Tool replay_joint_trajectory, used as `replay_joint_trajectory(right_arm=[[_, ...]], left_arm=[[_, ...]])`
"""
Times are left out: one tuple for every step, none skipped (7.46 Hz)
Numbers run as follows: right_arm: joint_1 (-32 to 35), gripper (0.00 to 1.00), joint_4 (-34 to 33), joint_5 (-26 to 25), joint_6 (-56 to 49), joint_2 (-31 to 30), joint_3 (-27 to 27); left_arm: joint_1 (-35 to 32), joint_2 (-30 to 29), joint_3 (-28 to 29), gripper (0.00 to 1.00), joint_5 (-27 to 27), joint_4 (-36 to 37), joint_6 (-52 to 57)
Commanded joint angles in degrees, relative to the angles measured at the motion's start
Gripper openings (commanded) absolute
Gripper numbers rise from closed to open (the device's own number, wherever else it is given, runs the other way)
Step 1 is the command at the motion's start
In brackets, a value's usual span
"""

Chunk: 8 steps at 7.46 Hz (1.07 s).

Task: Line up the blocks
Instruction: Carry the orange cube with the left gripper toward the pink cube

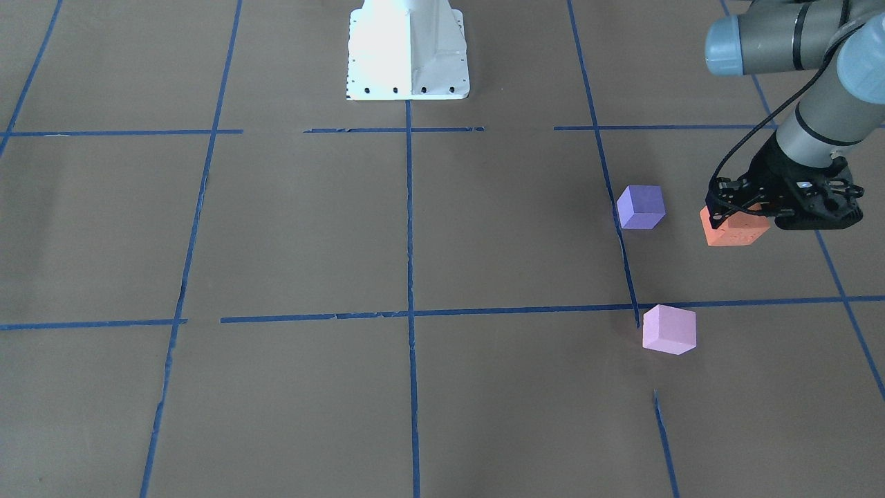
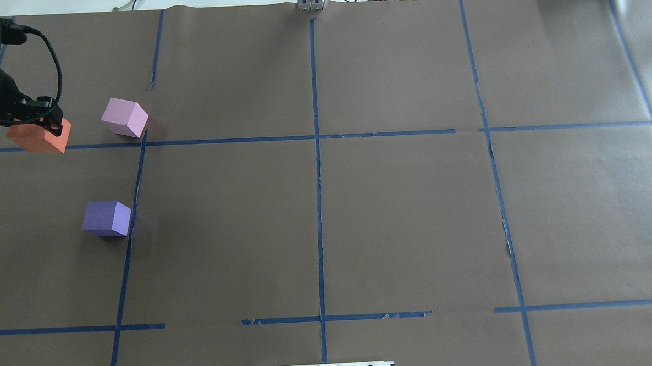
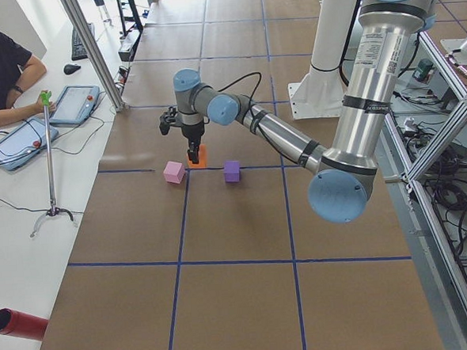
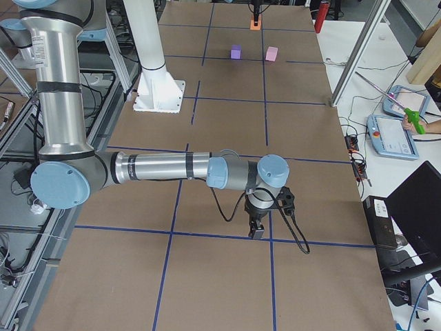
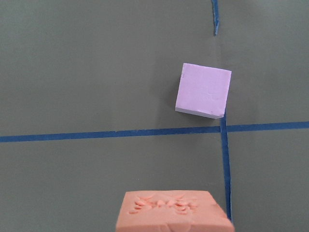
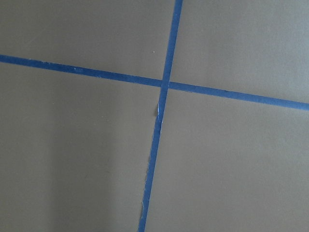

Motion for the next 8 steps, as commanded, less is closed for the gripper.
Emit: replay_joint_trajectory(right_arm=[[0.1,1.0,0.0,0.0,0.0,0.0,0.0],[0.0,1.0,0.0,0.0,0.0,0.0,0.0],[0.0,1.0,0.0,0.0,0.0,0.0,0.0],[0.0,1.0,0.0,0.0,0.0,0.0,0.0],[0.0,1.0,0.0,0.0,0.0,0.0,0.0],[0.0,1.0,0.0,0.0,0.0,0.0,0.0],[0.0,1.0,0.0,0.0,0.0,0.0,-0.1],[0.0,1.0,0.0,0.0,0.0,0.0,0.0]], left_arm=[[0.5,-0.7,6.8,0.0,-1.1,-7.5,-5.9],[0.9,-1.9,9.6,0.0,-1.1,-10.3,-7.8],[1.9,-3.8,13.5,0.0,-1.1,-13.5,-9.1],[4.1,-5.1,14.7,0.0,-1.1,-14.1,-11.0],[5.5,-5.2,14.3,0.0,-1.1,-14.0,-11.3],[5.7,-4.9,14.0,0.0,-1.0,-14.0,-11.3],[5.7,-5.0,14.5,0.0,-1.1,-14.0,-11.3],[6.4,-4.9,15.1,0.0,-1.0,-14.3,-11.6]])
